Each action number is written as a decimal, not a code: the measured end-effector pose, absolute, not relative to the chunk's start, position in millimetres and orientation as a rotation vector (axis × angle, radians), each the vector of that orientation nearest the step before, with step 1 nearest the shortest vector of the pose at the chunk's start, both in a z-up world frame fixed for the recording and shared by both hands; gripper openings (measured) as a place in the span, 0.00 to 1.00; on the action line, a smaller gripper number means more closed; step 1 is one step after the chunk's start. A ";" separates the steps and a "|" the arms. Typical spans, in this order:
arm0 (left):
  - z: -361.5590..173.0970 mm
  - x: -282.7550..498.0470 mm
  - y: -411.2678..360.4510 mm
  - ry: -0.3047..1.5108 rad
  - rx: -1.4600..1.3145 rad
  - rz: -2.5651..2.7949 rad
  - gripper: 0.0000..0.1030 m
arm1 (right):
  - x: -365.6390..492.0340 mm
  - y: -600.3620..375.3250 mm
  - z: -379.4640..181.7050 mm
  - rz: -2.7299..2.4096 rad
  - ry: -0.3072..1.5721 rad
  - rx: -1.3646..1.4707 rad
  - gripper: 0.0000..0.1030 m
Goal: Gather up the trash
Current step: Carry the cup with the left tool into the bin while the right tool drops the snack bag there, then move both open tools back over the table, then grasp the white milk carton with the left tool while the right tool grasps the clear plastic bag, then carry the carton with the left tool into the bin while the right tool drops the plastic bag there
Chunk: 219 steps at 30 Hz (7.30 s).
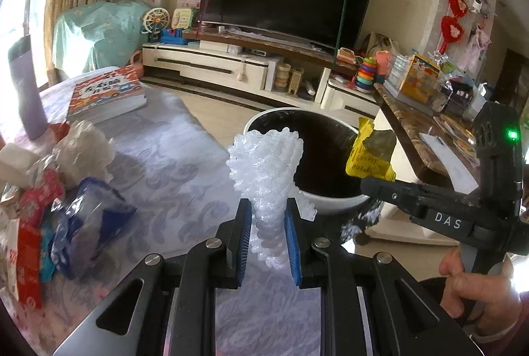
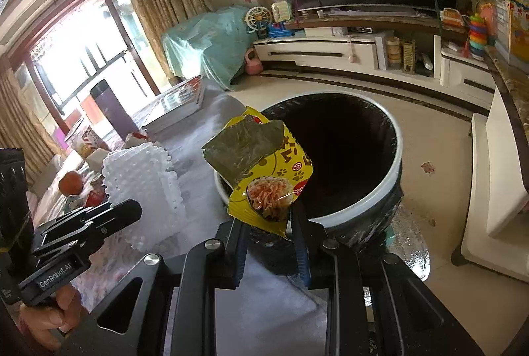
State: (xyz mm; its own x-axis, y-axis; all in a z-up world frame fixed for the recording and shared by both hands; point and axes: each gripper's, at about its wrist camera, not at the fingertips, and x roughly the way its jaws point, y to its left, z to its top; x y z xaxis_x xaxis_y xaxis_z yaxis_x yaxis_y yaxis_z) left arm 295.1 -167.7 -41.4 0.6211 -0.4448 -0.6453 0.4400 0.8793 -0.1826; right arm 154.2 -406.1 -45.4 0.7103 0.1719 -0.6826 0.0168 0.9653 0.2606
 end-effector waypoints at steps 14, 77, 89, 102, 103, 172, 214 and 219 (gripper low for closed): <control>-40.9 337.1 -210.7 0.771 0.013 -0.544 0.19 | 175.3 -435.3 -47.6 0.067 0.796 0.291 0.24; -54.3 168.1 -31.6 0.785 -0.215 -0.166 0.67 | 149.7 -288.5 -72.9 0.281 0.841 0.311 0.87; -47.7 148.3 8.9 0.781 -0.281 -0.066 0.67 | 162.1 -245.3 -77.3 0.353 0.871 0.295 0.87; -49.6 170.5 26.5 0.793 -0.296 -0.092 0.67 | 190.1 -214.3 -84.4 0.380 0.885 0.297 0.87; -50.5 176.3 26.4 0.794 -0.287 -0.102 0.67 | 193.4 -214.4 -85.1 0.378 0.888 0.302 0.87; -44.9 269.0 -188.4 0.746 0.009 -0.510 0.49 | 148.6 -437.5 -47.8 0.043 0.682 0.507 0.50; -43.6 336.0 -260.2 0.775 0.069 -0.528 0.49 | 199.2 -477.1 -50.8 -0.011 0.742 0.455 0.53; -44.1 340.9 -265.8 0.781 0.072 -0.526 0.50 | 201.4 -478.8 -50.1 -0.013 0.744 0.458 0.53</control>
